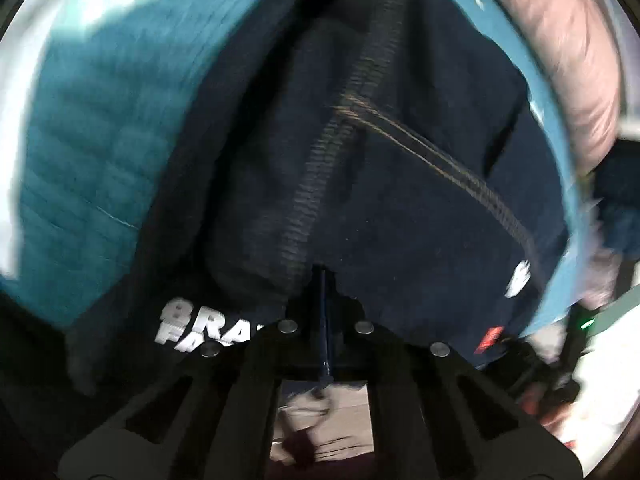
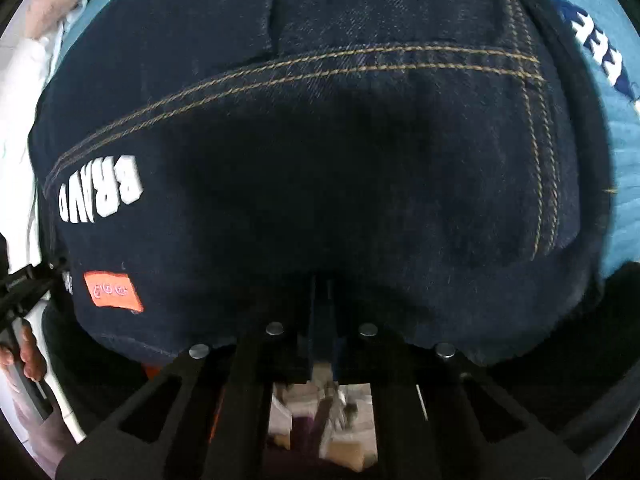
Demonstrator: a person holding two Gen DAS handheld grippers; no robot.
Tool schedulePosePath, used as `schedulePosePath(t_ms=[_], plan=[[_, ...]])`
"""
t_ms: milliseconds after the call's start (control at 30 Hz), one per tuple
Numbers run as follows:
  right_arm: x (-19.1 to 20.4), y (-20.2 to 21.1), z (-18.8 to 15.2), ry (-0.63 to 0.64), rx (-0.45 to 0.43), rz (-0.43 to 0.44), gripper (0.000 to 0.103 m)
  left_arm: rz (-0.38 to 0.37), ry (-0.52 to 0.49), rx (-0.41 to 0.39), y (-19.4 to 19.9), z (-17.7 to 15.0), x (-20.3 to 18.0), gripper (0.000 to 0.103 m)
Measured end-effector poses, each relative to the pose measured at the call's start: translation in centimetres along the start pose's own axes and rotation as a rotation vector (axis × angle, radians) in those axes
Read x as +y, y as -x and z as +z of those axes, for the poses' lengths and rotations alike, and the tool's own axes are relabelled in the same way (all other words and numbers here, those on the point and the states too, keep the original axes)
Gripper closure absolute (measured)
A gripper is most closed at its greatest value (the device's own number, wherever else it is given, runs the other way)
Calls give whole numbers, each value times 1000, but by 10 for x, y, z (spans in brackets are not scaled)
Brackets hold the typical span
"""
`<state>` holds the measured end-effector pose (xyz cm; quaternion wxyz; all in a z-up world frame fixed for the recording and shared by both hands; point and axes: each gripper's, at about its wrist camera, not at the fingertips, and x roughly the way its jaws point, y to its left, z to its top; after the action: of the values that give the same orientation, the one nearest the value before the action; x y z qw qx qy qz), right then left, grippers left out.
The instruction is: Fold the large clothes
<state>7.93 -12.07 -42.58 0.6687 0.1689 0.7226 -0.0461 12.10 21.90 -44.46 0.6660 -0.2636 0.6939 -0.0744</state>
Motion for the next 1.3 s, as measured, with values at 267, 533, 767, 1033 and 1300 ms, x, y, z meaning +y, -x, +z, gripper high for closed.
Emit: schedulePosePath(t_ms=[267,533,767,1033,1300], plan=[[35,44,-10,69,-26,37,97,-72,-130,-11,42,-24,-45,100],[66,0,-10,139,20,-19,98,32,-193,105,-42,-44,-65,100],[52,57,5,176,-26,55,76,53,-275,41,14,-25,-88,95],[-29,128,95,-49,-191,86,37,-19,-146,-71,70,60,-70,44],[-83,95,183,-322,-71,175,49,-75,122,31,34,143,-33,44]])
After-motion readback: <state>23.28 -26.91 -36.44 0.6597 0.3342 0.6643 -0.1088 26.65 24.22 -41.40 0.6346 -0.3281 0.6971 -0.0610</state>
